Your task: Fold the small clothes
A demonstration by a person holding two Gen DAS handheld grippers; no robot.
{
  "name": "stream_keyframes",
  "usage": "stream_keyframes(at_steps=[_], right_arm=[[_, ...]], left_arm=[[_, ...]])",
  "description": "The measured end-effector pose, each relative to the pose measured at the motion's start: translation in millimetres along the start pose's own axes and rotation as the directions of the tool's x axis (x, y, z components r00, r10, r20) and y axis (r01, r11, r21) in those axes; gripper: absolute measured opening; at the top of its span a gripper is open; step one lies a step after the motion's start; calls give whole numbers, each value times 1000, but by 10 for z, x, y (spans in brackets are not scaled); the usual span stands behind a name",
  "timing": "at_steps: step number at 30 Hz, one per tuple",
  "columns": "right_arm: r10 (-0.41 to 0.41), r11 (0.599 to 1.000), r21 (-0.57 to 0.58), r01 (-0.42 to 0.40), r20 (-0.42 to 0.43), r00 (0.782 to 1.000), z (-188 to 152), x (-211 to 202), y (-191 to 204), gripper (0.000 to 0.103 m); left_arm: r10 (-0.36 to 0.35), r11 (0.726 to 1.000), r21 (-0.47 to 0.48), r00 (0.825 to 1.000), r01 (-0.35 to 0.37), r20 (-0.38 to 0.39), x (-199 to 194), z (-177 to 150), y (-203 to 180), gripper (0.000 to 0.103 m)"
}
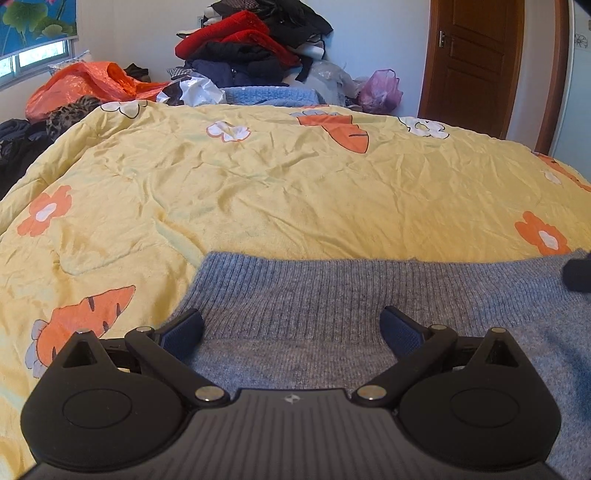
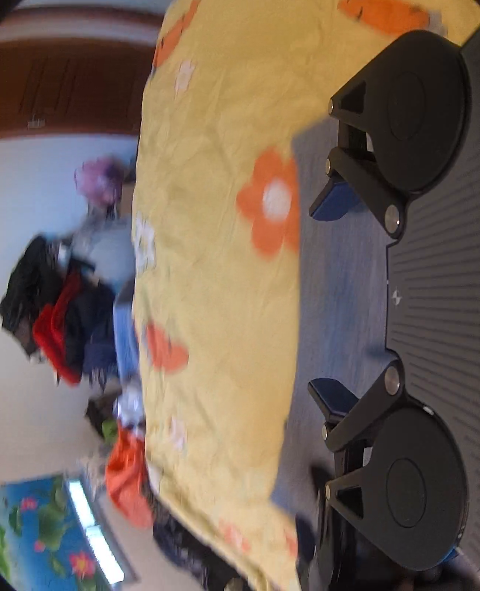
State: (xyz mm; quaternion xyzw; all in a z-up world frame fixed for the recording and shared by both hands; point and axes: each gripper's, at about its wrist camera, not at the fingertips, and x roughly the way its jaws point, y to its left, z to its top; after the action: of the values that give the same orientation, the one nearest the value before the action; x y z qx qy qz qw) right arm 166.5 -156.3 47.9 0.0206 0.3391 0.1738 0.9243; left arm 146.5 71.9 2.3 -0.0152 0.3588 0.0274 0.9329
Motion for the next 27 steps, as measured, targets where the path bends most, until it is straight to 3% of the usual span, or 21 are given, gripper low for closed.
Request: stream_keyframes(at_steps=[2, 6, 7, 8, 13, 15, 17, 19, 22, 24, 27], right_arm=[[42, 997, -58, -44, -22, 999, 25, 106, 241, 93], [-5, 994, -112, -8, -110, 994, -70, 525, 359, 96], [-13, 989, -151, 0, -88, 996, -149, 572, 356, 102], [-13, 979, -205, 2, -54, 998, -233, 580, 375, 102], [-16, 980, -201, 6, -49, 999, -198, 568, 388, 103], [-11, 980, -197, 2, -48, 999, -187, 565, 377, 103], [-7, 982, -190, -2, -44, 999, -190, 552, 360, 103], [-7, 982, -187, -1, -40, 999, -210, 546, 356, 103], [-7, 982, -186, 0, -36, 999, -220, 550, 353, 103], [-6, 983, -185, -1, -34, 999, -228, 545, 354, 103], [-4, 983, -184, -2, -32, 999, -231, 540, 355, 103]], left_arm=[[0, 1000, 0, 1000, 0, 0, -2, 0, 0, 103], [0, 1000, 0, 1000, 0, 0, -3, -2, 1, 103], [0, 1000, 0, 1000, 0, 0, -1, -2, 0, 103], [-1, 1000, 0, 1000, 1, 1, -2, 0, 1, 103], [-1, 1000, -8, 1000, 1, 8, -37, 9, 11, 103], [53, 997, -54, 998, -51, 43, -179, -22, 76, 103], [137, 979, -165, 987, -122, 86, -479, -113, 240, 103], [89, 933, -359, 986, -32, 144, -875, -307, 552, 103], [12, 770, -629, 983, 109, 184, -1371, -741, 983, 103], [-13, 684, -715, 983, 142, 183, -1582, -1027, 1123, 103], [-59, 609, -774, 983, 172, 172, -1758, -1360, 1205, 103]])
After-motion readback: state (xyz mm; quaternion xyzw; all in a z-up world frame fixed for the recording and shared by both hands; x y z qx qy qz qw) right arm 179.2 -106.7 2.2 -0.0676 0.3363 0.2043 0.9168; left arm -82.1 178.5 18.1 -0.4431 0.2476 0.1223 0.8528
